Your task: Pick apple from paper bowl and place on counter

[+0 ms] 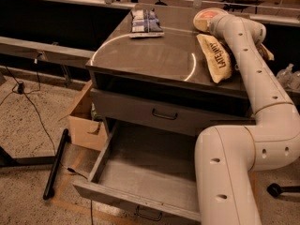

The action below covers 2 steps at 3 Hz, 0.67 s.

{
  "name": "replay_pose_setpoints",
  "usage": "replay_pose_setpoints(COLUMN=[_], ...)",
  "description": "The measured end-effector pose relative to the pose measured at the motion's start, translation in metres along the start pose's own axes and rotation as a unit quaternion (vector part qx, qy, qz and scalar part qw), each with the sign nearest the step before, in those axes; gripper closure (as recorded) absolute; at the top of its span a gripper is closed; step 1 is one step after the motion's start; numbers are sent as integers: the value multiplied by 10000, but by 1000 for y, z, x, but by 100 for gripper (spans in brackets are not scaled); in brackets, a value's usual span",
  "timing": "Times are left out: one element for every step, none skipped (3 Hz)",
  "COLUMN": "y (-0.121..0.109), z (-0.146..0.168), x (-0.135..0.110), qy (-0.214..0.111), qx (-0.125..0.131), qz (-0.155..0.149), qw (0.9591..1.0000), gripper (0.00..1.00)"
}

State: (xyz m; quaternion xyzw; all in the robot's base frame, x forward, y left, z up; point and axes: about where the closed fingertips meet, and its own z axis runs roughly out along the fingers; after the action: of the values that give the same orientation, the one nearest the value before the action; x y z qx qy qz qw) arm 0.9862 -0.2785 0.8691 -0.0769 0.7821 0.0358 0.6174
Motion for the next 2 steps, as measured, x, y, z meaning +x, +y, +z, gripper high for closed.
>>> replay_pose_setpoints(y=[0,1], z=[0,-2], x=[0,-7], qy=[11,-69], qx=[10,-9], qz=[-34,-38], qw=[10000,10000], gripper=[73,96])
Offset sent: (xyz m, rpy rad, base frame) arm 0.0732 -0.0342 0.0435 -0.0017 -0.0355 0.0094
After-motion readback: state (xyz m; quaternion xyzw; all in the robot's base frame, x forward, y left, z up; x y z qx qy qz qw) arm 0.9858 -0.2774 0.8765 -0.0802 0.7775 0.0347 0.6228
